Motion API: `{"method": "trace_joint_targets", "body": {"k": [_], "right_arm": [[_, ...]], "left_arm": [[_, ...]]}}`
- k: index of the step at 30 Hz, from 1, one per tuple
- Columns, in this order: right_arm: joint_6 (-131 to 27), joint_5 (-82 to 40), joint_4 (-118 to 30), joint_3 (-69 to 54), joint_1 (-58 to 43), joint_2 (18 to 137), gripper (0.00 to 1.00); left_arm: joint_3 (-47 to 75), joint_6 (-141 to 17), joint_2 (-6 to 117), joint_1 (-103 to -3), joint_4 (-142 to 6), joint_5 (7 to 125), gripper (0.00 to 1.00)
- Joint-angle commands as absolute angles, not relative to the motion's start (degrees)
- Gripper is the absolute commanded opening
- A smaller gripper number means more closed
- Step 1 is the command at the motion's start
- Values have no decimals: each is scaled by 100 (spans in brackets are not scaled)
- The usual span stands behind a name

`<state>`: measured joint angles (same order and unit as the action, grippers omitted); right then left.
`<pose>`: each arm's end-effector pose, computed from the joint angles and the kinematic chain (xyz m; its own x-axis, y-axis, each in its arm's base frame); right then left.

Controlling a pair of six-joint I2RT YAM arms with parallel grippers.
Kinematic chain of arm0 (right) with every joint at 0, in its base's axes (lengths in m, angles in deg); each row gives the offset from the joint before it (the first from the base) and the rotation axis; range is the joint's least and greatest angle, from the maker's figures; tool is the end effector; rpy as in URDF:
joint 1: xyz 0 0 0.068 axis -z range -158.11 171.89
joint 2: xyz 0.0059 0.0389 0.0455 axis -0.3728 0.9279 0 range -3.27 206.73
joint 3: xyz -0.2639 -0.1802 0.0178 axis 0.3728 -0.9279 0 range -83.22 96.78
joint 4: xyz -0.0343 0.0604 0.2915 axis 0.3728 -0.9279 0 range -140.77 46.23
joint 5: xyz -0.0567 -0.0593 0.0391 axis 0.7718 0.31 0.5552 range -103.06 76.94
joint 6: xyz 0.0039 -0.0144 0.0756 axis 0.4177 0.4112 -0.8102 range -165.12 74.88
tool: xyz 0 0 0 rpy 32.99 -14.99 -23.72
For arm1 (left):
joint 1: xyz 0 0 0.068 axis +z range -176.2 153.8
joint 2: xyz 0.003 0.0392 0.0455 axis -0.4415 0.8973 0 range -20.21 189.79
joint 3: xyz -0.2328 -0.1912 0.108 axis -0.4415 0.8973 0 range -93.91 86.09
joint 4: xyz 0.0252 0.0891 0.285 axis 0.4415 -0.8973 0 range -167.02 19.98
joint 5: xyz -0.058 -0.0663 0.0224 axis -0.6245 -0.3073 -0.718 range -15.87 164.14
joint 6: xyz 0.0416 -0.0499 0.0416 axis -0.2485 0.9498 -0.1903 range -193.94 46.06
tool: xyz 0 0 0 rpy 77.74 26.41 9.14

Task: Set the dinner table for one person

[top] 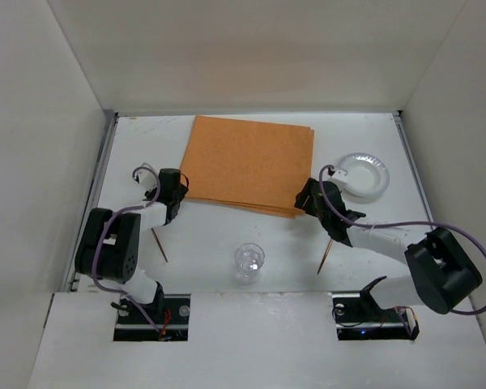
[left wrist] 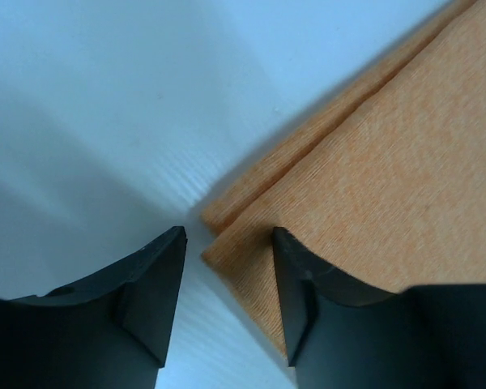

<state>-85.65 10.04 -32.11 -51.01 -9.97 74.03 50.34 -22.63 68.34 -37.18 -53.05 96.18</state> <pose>0.2746 0.1404 0.1846 -0.4905 0.3990 -0.7747 0.1463 0.9141 0.3782 0.3402 -0.0409 0.1559 -0.2639 -0.6858 -0.6783 -0.5249 0.6921 -0.4955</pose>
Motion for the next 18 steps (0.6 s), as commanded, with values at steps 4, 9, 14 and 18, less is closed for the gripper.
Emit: {"method": "trace_joint_targets", "body": {"k": [4, 9, 14, 18], "right_arm": [[-8721, 884, -3252, -4745, -857, 7864, 67], [-8924, 383, -3208, -4490, -743, 8417, 62], [-9187, 75, -3182, -4411, -602, 8717, 35], [-9371, 74, -3234, -4629, -593, 8297, 15]], "left_arm": [[5031, -2068, 7251, -3679, -4999, 9321, 27], [5329, -2042, 6935, -3705, -5007, 9312, 12], [5576, -2033, 6531, -3714, -5173, 9286, 9], [5831, -1980, 6066, -3758, -5463, 9268, 8]]}}
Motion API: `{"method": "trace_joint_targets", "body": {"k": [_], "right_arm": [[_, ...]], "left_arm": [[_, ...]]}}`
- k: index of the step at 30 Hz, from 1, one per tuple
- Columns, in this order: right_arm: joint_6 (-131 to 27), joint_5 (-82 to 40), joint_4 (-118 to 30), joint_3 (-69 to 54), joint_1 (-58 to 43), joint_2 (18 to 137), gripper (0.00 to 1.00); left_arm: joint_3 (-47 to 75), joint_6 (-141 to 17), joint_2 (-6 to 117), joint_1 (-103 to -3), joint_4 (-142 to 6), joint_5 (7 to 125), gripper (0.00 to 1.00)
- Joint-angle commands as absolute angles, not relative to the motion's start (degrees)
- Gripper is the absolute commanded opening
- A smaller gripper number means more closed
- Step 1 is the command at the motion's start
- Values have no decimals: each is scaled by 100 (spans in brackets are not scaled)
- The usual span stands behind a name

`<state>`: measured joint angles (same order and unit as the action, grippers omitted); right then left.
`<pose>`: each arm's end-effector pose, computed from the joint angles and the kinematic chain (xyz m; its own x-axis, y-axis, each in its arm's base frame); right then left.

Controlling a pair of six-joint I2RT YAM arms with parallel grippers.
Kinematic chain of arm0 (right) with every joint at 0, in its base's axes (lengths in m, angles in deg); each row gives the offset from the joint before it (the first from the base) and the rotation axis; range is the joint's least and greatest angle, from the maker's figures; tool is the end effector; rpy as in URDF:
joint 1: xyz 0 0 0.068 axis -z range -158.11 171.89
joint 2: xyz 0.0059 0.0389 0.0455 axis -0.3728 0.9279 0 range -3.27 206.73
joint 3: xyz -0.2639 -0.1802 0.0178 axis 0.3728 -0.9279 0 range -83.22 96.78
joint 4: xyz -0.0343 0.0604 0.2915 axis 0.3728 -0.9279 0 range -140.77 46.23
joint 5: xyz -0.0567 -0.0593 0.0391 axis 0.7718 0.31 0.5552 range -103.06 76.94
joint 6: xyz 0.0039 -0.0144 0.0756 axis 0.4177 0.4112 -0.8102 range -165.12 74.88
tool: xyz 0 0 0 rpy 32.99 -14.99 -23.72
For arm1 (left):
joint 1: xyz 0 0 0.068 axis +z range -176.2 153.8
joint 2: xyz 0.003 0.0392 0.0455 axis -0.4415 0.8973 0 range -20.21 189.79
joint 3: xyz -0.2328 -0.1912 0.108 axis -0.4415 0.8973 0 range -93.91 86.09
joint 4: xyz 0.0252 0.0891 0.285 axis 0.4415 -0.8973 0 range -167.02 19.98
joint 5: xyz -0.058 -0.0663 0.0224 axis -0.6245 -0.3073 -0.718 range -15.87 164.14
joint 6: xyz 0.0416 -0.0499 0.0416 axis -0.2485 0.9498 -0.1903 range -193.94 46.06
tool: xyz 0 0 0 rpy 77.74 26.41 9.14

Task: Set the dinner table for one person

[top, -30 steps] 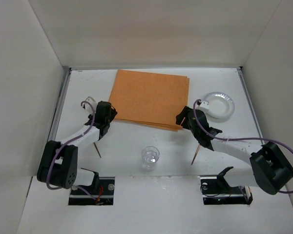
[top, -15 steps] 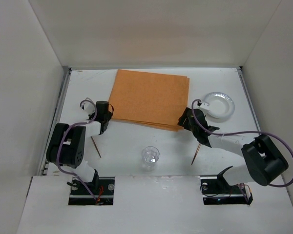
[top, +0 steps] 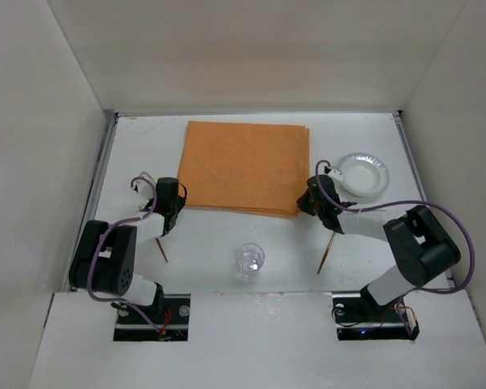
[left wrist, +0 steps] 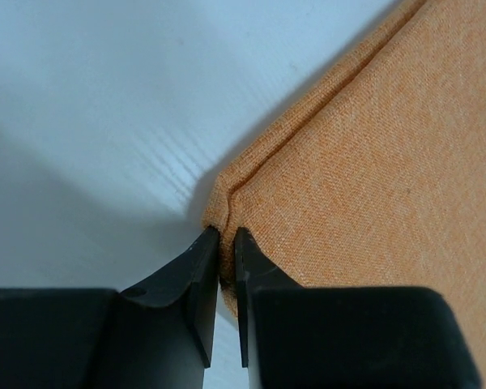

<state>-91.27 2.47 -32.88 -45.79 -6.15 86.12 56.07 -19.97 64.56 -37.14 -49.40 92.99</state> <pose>0.3111 0.1458 0.1481 -0.5999 0.4678 -0.6491 0.2277 0.8775 0.4220 0.3161 -0.0395 0.1499 -0.2569 -0.7298 -0.6335 -0.4943 0.6625 -0.5628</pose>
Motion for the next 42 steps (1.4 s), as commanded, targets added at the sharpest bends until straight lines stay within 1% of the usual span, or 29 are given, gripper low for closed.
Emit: {"method": "trace_joint_targets", "body": {"k": [1, 12, 17, 20, 25, 27, 28, 30, 33, 34, 36, 39, 42], "right_arm": [[-9389, 66, -3243, -4743, -610, 8139, 14], [-9784, 232, -3884, -5974, -663, 6206, 14], [-9829, 303, -4560, -5966, -663, 5362, 14], [-9847, 329, -4860, -5958, -663, 5088, 16], [-9741, 294, -4923, -6107, -567, 5158, 19], [-9697, 294, -4896, -6107, -593, 5228, 22], [-9662, 329, -4896, -6107, -593, 5245, 27], [-9618, 338, -4904, -6081, -593, 5246, 43], [-9426, 338, -4913, -6019, -549, 5097, 59], [-9312, 347, -4939, -5967, -532, 5044, 62], [-9188, 408, -5036, -5853, -488, 4939, 64], [-9117, 452, -5019, -5703, -557, 4990, 66], [-9073, 479, -4765, -5580, -891, 5263, 59]], "left_arm": [[5892, -1963, 5890, -3775, -5612, 9259, 8], [6604, -1866, 3465, -4030, -7282, 9338, 6], [6815, -1638, 2778, -4311, -7976, 9496, 5], [6859, -1445, 2419, -4460, -8460, 9593, 5], [6895, -1268, 2110, -4751, -8821, 9848, 7], [6868, -1268, 2083, -4803, -8865, 9962, 11], [6860, -1268, 2074, -4830, -8865, 10006, 13], [6755, -1320, 2074, -4821, -8883, 10059, 21], [6579, -1435, 1978, -4839, -8962, 10129, 32], [6544, -1479, 1891, -4865, -8962, 10182, 35], [6438, -1575, 1706, -4900, -8971, 10313, 39], [6262, -1699, 1468, -5040, -9068, 10524, 41], [6236, -1716, 1520, -5348, -8805, 10840, 41]]}}
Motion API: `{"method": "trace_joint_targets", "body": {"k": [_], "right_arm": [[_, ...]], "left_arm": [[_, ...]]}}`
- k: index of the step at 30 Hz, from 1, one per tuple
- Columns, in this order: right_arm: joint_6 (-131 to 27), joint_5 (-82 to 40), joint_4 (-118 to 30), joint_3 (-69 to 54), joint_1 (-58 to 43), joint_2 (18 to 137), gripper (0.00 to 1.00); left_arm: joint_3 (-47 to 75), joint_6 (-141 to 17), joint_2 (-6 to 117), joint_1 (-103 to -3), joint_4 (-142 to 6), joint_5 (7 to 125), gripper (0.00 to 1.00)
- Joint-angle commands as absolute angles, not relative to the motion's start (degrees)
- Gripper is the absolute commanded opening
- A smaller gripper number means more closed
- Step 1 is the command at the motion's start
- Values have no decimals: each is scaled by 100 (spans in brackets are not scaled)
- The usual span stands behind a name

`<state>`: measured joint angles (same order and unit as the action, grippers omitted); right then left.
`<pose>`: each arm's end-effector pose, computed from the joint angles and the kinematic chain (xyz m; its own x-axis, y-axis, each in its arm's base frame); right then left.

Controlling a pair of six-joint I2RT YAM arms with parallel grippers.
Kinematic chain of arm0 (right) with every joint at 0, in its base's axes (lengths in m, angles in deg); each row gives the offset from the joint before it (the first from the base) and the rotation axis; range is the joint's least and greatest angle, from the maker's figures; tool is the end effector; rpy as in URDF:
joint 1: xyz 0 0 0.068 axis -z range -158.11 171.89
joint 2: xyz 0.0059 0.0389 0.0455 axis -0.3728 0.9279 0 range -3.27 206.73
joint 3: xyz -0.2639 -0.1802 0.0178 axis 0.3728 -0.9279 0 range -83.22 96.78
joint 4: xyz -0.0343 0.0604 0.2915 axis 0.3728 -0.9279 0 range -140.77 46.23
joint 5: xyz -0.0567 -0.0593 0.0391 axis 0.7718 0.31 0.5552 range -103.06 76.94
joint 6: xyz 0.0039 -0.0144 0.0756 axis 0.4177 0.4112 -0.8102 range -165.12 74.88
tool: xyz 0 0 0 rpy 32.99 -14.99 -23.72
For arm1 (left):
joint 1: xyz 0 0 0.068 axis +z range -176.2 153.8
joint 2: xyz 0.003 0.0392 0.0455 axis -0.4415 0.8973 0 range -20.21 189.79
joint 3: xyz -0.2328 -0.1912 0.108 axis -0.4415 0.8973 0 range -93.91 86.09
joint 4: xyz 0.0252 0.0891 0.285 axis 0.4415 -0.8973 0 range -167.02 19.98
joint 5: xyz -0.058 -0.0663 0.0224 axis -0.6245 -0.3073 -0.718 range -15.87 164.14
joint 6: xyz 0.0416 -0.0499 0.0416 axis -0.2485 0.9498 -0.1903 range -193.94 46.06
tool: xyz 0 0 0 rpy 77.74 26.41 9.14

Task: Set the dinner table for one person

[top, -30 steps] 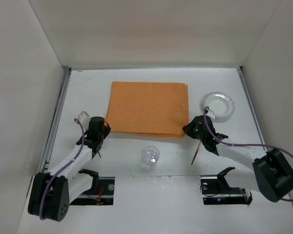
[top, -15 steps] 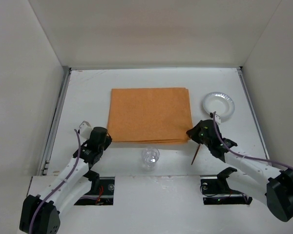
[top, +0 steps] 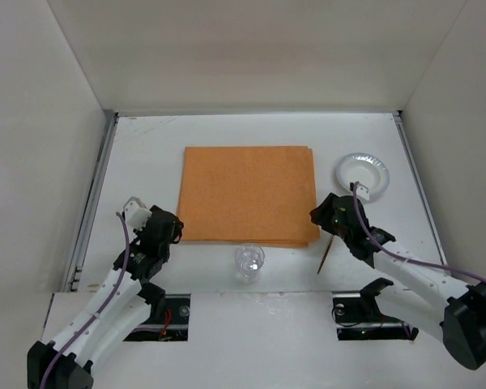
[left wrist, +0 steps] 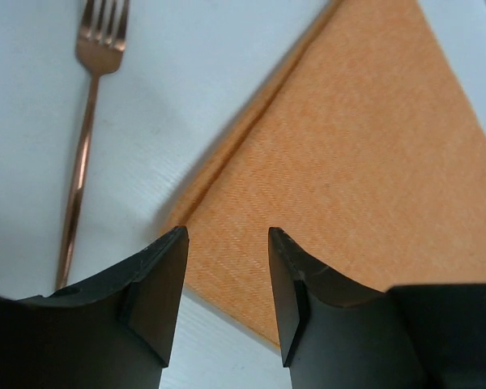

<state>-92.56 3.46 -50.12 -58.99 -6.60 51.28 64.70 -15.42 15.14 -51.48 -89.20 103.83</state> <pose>0.2067 0.0910 0.1941 -0.5443 0.5081 -0.6675 0.2128 0.8533 0.4761 0.1642 -0.0416 0.2120 -0.2547 -0.6990 -0.6682 -0.4237 0.7018 -0.5727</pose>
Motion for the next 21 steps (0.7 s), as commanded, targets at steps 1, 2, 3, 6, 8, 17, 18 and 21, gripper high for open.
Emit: {"method": "trace_joint_targets", "body": {"k": [1, 2, 3, 6, 8, 17, 18, 21], "right_arm": [[-9056, 505, -4677, -5519, -1040, 5394, 51], [-9056, 522, -4633, -5475, -1146, 5465, 44], [-9047, 549, -4545, -5422, -1312, 5561, 34], [-8942, 750, -4229, -5316, -1778, 5746, 12], [-8906, 865, -4027, -5255, -2007, 5825, 8], [-8985, 822, -3762, -5403, -1263, 5466, 3], [-9011, 726, -3779, -5395, -1052, 5431, 6], [-9143, 532, -3823, -5307, -498, 5483, 22]], "left_arm": [[6192, -1751, 1625, -5479, -8682, 10920, 40], [6131, -1812, 1748, -5620, -8516, 10990, 38], [6113, -1891, 1906, -5778, -8270, 11060, 35], [6112, -2207, 2485, -6112, -7182, 11079, 20], [6060, -2550, 3029, -6201, -6426, 10939, 13], [5822, -3360, 4298, -5815, -4500, 10253, 4], [5901, -3369, 4324, -5754, -4271, 10191, 4], [6068, -3412, 4447, -5543, -3953, 9928, 6]]}}
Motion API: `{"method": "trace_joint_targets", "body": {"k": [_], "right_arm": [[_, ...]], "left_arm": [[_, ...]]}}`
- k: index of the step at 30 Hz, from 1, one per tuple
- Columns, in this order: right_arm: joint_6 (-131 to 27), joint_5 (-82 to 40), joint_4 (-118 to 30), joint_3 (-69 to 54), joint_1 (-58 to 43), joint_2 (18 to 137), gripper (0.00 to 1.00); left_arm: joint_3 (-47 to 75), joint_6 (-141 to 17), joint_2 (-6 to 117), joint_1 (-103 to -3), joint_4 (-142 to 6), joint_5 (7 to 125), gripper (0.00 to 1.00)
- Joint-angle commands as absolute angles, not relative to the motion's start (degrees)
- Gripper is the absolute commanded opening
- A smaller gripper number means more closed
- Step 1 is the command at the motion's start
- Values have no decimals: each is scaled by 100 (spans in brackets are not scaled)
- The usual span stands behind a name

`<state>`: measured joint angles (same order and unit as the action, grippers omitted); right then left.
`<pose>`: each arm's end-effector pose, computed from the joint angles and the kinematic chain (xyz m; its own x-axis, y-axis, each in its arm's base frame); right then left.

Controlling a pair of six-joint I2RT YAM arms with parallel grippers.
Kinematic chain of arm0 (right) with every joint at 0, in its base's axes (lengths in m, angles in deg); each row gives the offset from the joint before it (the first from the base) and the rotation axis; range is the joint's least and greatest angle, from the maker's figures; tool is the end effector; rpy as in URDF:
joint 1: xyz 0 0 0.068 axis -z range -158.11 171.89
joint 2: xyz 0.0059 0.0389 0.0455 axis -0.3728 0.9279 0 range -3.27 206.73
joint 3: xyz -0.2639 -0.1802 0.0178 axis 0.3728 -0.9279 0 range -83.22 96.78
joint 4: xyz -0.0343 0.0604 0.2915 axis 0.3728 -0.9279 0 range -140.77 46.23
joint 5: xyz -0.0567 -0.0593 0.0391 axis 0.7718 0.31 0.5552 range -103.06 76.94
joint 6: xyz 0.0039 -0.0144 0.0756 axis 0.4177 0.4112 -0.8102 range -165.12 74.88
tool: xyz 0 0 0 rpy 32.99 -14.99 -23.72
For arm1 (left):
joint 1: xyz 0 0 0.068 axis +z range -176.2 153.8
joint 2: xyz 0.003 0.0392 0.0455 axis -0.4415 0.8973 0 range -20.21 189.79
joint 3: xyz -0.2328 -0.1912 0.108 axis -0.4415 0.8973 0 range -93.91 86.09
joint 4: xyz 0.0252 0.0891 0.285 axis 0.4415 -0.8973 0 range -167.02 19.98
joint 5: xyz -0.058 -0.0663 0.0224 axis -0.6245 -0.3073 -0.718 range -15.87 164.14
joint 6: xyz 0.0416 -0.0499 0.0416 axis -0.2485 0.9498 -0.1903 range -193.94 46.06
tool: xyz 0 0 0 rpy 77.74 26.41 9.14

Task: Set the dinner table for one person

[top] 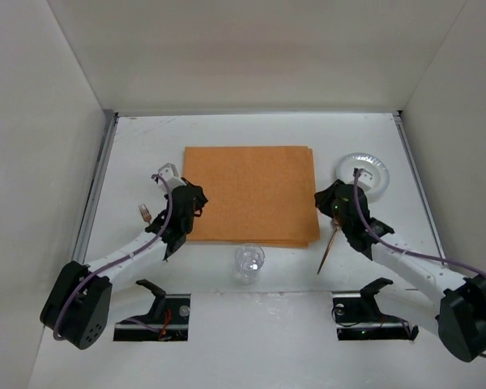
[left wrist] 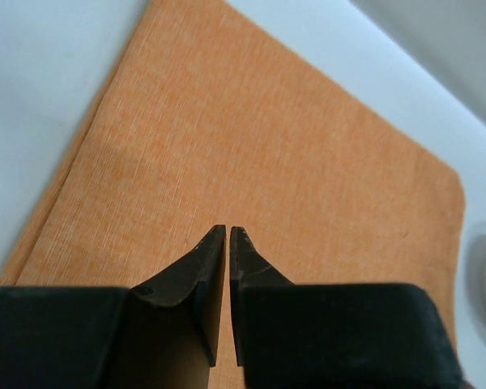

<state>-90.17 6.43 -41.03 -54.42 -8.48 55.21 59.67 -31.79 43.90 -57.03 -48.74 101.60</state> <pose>0.2313 0.1102 0.2292 -0.4319 0.5203 -0.7367 0.1211 0.8429 0.5242 0.2498 -0.1138 0.2302 -0.2301 -0.5561 -0.7986 -0.1073 0.8302 -0.5471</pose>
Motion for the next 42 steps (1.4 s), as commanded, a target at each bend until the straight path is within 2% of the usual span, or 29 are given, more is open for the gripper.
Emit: {"method": "trace_joint_targets", "body": {"k": [1, 3, 5, 14, 19, 27, 35, 42], "right_arm": [[-9161, 549, -3815, -5290, -392, 5518, 28], [-9248, 636, -3823, -5272, 64, 5614, 42], [-9493, 680, -3780, -5377, 582, 5624, 49], [-9873, 786, -3736, -5518, 2192, 5747, 58], [-10031, 848, -3587, -5606, 2816, 6018, 59], [-10242, 198, -2805, -5667, 3151, 6783, 59], [-10514, -207, -2075, -5580, 3327, 7785, 59], [-10909, -505, -1522, -5527, 3467, 8321, 53]], "left_arm": [[6138, -3430, 4465, -5481, -3891, 9849, 6], [6357, -3378, 4465, -5375, -3672, 9734, 8], [6560, -3334, 4378, -5314, -3435, 9673, 10], [6939, -3281, 4148, -5147, -3056, 9655, 15], [6956, -3184, 4315, -5111, -2889, 9391, 17], [6991, -3079, 4482, -5032, -2740, 9286, 20], [7053, -3026, 4359, -4970, -2696, 9215, 27], [7088, -3000, 4360, -4918, -2625, 9198, 29]]}}
